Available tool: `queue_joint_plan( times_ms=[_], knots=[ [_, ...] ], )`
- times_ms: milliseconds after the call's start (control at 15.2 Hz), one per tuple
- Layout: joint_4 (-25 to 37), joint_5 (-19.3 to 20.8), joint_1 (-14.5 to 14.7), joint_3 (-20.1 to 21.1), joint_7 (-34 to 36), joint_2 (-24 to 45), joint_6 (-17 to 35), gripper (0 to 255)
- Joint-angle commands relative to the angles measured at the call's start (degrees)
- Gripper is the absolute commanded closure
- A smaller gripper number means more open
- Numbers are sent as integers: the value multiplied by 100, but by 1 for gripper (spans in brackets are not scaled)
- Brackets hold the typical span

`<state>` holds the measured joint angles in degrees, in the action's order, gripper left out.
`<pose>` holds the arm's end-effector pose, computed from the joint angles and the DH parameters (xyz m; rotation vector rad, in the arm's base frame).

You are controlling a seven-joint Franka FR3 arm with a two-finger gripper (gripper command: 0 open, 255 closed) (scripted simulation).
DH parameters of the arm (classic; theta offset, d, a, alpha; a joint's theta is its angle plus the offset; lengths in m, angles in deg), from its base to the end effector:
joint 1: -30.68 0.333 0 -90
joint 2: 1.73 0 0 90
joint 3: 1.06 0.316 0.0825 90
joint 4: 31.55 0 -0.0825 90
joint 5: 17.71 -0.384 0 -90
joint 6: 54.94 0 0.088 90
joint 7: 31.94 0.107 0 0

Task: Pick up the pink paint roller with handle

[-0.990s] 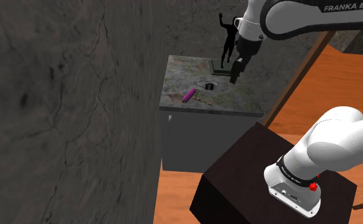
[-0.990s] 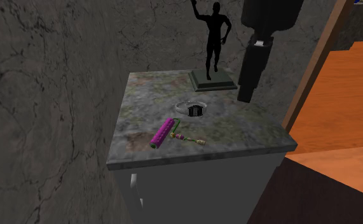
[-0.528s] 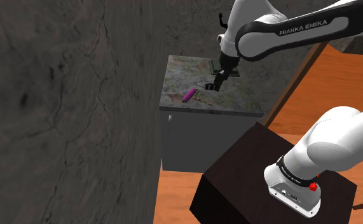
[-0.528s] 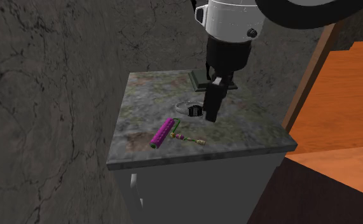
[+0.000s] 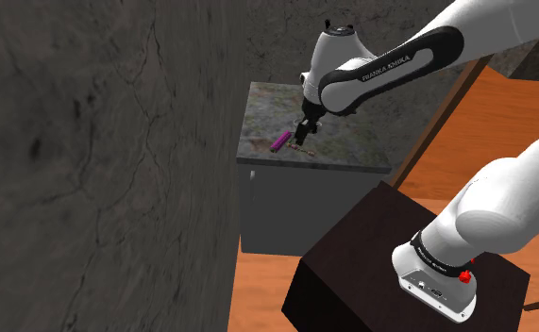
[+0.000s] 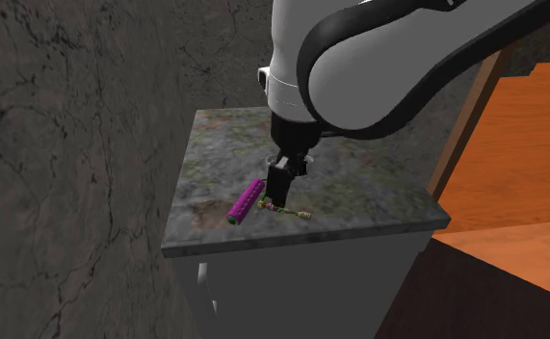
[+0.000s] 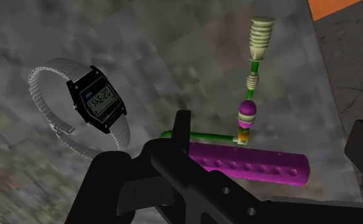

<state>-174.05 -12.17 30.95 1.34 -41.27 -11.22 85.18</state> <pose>0.4664 0.0216 0.3613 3.0259 0.4259 0.1823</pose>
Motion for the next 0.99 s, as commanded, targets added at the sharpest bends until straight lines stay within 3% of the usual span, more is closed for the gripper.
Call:
queue_joint_plan(
  times_ms=[0, 660, 726, 924],
  knots=[
    [225, 55, -5, 13, 31, 546, 394, 0],
    [139, 223, -18, 1, 177, 1155, 1101, 0],
    [142, 225, -15, 4, 185, 1157, 1099, 255],
    [142, 227, -14, 4, 188, 1159, 1101, 255]
  ],
)
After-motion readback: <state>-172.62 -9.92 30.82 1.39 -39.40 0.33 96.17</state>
